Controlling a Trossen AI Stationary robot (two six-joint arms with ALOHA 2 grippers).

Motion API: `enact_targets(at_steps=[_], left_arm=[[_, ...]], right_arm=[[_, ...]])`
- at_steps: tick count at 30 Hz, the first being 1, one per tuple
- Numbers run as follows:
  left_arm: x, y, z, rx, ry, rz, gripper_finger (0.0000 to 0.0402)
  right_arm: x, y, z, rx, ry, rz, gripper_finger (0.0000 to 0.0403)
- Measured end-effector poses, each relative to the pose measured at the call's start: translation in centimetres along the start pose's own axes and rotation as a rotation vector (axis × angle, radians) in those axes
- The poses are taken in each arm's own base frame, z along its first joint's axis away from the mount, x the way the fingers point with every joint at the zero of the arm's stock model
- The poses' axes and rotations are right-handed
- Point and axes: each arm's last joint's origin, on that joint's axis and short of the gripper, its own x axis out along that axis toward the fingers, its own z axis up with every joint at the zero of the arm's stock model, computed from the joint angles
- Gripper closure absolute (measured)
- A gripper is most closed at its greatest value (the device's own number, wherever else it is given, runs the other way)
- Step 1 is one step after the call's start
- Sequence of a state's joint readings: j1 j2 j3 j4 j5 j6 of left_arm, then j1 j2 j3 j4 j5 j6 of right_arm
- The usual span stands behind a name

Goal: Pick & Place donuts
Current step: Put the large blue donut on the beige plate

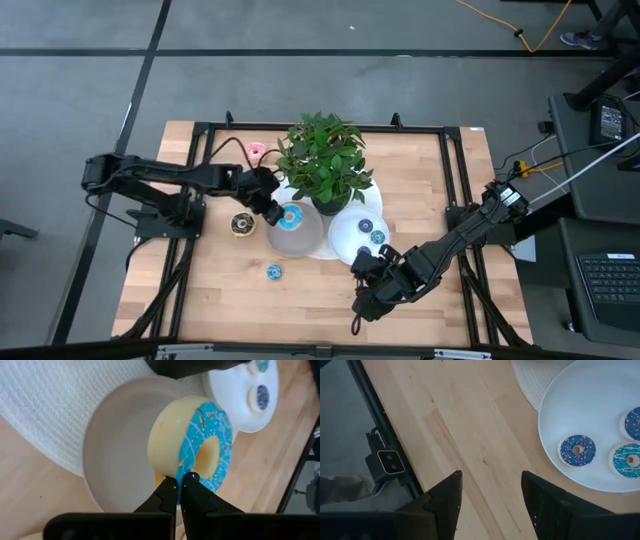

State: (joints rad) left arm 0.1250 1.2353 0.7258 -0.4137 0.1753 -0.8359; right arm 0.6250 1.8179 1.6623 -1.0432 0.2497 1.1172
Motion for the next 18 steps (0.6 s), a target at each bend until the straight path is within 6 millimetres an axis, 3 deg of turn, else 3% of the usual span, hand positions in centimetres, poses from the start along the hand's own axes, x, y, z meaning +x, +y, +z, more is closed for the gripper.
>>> enact_targets(at_steps=[7,18], left_arm=[[2.1,0.8,0.9,-0.011,0.031,0.012,0.0398],[3.7,2.4,1.9,-0.031,0.052,0.064,0.0398]], right_arm=[[0.0,0.1,0.0,0.002,-0.004,0.008,0.0198],[0.0,0.1,0.1,0.004,-0.007,0.013,0.0198]])
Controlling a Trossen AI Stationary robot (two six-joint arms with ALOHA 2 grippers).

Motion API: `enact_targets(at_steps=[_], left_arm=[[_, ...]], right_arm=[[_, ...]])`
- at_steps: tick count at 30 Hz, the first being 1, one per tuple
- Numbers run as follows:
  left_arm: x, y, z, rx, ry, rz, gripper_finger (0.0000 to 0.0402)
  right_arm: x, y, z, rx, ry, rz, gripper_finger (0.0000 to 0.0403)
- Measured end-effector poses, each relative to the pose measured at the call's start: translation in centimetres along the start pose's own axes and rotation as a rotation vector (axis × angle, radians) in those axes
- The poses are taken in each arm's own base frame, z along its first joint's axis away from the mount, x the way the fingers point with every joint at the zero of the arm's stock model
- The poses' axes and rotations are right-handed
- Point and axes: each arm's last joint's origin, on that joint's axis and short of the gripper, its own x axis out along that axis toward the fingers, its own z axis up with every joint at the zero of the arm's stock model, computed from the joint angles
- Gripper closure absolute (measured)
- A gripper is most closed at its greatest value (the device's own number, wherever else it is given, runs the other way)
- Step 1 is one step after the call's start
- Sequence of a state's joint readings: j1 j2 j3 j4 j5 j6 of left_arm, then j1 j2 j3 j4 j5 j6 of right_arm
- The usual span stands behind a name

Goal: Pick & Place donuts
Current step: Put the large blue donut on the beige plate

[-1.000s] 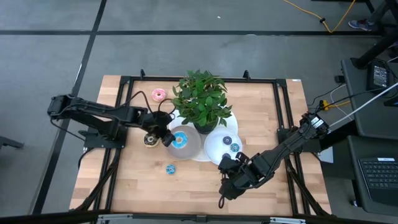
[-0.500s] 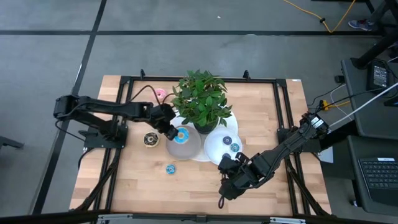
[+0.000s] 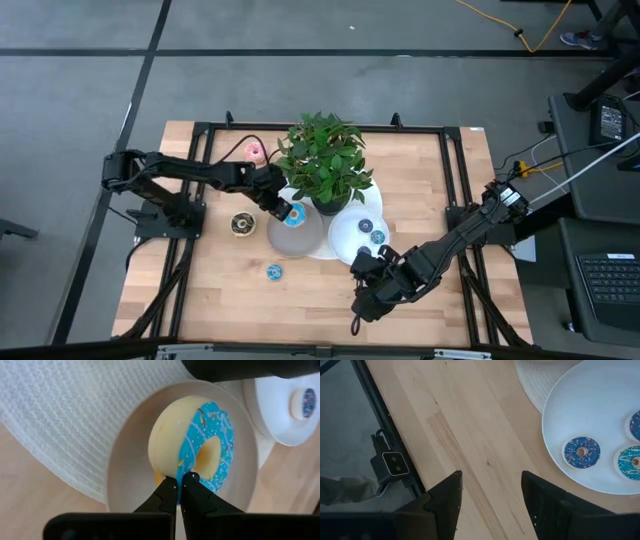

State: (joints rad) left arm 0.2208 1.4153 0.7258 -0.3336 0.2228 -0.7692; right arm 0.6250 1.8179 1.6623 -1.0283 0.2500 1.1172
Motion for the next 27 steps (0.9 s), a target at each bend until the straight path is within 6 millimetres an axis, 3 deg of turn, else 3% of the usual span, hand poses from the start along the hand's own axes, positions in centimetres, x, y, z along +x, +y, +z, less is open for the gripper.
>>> enact_targets(at_steps=[12,27], left_arm=[[2.1,0.5,0.5,-0.015,0.035,-0.013,0.0391],[1.9,0.5,0.5,-0.080,0.017,0.013,0.0345]], right_arm=[[0.0,0.0,0.0,0.000,0.000,0.000,0.0198],[0.0,0.1,0.0,0.002,-0.004,0.008,0.0198]])
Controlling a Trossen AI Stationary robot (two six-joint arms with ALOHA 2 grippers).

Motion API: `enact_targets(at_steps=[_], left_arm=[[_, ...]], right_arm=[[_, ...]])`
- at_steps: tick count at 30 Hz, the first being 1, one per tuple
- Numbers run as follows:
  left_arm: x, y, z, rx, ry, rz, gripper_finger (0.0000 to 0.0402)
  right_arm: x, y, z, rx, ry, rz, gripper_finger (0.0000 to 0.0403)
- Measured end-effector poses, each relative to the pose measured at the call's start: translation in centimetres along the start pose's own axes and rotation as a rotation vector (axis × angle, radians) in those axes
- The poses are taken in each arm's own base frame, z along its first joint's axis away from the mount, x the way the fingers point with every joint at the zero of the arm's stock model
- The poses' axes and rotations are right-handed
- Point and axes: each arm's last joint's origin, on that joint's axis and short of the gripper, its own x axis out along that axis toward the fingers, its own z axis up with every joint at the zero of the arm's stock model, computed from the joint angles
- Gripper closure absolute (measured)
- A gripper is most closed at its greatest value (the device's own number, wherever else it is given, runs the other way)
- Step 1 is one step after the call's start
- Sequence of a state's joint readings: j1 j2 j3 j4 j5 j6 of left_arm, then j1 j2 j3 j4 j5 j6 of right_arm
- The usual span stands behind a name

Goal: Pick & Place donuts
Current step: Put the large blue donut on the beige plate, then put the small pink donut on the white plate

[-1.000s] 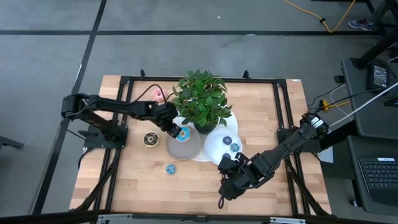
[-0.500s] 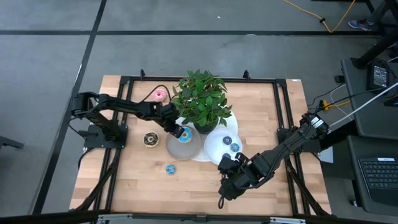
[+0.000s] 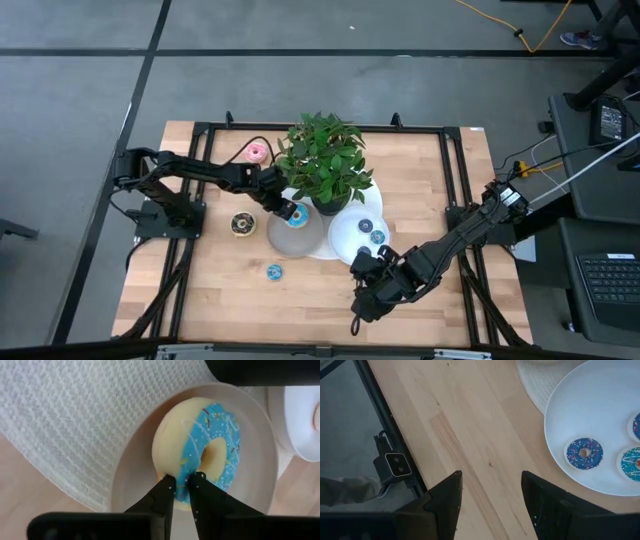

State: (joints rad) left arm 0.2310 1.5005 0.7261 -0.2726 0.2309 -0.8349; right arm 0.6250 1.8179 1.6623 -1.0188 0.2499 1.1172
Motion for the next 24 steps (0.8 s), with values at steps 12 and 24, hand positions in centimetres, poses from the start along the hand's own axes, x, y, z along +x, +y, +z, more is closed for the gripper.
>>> enact_targets(at_steps=[12,24], left_arm=[[-1.9,0.0,-0.1,-0.024,-0.050,0.028,0.0275],[-3.7,-0.1,0.2,-0.087,-0.143,0.018,0.0235]], right_arm=[[0.0,0.0,0.0,0.000,0.000,0.000,0.0198],[0.0,0.1,0.0,0.002,-0.003,0.007,0.0198]])
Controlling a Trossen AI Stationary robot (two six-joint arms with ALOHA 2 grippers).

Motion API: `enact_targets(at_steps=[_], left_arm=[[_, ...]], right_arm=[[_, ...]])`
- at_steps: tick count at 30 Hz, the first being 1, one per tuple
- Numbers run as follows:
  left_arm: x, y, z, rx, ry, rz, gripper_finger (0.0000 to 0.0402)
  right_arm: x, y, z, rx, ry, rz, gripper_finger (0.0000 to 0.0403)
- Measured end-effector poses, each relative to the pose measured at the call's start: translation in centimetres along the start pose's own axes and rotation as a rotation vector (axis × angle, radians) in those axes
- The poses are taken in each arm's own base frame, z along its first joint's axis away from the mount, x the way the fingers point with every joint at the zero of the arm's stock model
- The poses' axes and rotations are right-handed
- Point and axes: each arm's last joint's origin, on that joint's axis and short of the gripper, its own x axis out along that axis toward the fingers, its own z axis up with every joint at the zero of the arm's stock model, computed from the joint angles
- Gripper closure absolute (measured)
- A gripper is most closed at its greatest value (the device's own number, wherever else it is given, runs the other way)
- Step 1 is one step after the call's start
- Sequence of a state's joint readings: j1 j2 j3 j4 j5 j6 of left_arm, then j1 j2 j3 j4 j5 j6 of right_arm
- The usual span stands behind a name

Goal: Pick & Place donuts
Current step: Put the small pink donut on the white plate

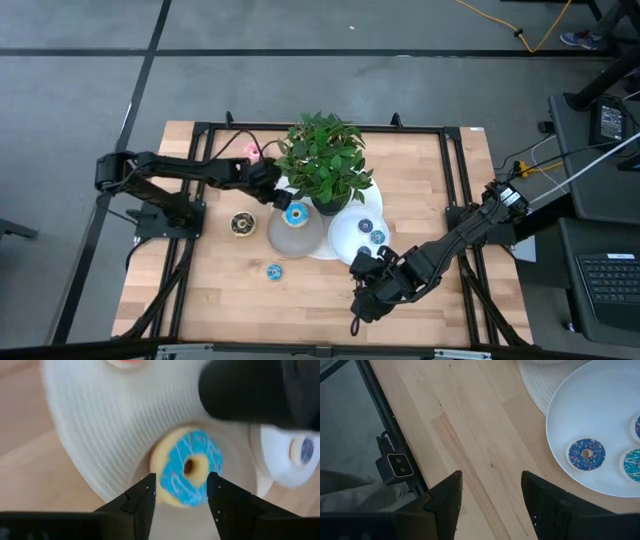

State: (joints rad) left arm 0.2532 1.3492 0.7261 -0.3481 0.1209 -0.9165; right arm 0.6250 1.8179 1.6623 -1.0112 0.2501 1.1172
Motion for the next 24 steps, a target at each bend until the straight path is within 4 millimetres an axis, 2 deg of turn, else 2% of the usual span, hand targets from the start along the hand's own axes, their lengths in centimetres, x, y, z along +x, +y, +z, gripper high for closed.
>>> enact_targets(at_steps=[5,11,17,24], left_arm=[[-0.5,0.9,1.3,-0.146,-0.047,0.009,0.0226],[-0.7,1.4,2.7,-0.210,-0.163,0.009,0.0212],[-1.5,1.5,4.5,-0.200,-0.207,-0.032,0.0206],[-3.4,1.9,6.8,-0.151,-0.227,0.019,0.0206]], right_arm=[[0.0,0.0,0.0,0.000,0.000,0.000,0.0198],[0.0,0.0,0.0,0.000,0.000,0.000,0.0198],[0.0,0.0,0.0,0.000,0.000,0.001,0.0198],[0.0,0.0,0.0,0.000,0.000,0.001,0.0198]])
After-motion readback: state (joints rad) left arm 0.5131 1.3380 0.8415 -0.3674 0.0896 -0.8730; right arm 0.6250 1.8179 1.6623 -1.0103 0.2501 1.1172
